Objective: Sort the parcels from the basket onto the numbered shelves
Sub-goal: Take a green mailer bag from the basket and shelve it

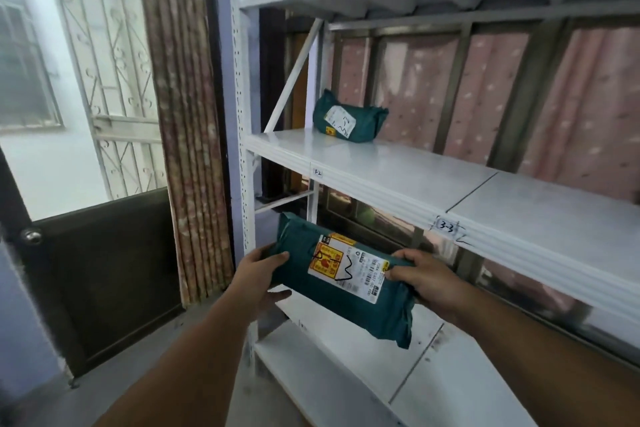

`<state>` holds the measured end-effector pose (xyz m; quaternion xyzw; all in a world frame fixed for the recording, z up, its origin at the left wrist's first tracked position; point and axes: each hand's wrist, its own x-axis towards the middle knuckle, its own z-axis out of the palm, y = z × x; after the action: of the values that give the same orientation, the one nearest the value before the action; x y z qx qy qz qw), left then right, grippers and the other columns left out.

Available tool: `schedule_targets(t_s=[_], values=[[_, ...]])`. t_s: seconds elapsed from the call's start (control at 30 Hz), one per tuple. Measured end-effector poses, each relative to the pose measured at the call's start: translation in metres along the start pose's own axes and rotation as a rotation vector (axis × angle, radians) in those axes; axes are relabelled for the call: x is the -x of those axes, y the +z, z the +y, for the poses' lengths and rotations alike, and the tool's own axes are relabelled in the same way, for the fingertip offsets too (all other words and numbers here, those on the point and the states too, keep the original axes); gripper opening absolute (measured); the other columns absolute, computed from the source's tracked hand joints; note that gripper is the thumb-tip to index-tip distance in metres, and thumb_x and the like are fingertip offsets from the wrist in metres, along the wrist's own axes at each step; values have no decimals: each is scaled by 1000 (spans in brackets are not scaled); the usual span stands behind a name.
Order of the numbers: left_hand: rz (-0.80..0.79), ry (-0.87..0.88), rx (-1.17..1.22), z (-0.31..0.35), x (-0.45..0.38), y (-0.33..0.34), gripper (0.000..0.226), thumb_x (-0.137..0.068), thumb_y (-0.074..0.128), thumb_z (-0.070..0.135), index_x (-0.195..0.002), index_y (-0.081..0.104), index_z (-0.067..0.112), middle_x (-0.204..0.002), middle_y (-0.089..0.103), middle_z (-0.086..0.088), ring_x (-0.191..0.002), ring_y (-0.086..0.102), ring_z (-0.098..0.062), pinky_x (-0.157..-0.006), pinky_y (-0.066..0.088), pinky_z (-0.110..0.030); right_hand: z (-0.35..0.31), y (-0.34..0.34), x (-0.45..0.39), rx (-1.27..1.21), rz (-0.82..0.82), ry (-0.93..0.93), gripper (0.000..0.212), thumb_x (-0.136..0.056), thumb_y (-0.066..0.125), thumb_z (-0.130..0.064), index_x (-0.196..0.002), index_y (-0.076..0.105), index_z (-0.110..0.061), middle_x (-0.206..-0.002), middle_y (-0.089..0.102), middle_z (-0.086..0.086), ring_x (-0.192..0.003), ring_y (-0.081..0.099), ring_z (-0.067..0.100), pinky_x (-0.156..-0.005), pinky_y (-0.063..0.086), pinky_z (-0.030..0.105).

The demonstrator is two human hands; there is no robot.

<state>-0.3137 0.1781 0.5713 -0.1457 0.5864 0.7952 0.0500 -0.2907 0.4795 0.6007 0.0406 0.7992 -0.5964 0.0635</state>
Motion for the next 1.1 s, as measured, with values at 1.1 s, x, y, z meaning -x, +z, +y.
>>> schedule_targets(t_s=[1.1], values=[[-247,178,-411,-8,217,180,37,-102,68,22,-138,60,17,-134,71,-11,-120,66,-31,-98,54,-45,5,-243,216,64,25,-256,16,-87,77,-14,-102,73,-10,-96,78,10,-85,75,18,-72,61,32]])
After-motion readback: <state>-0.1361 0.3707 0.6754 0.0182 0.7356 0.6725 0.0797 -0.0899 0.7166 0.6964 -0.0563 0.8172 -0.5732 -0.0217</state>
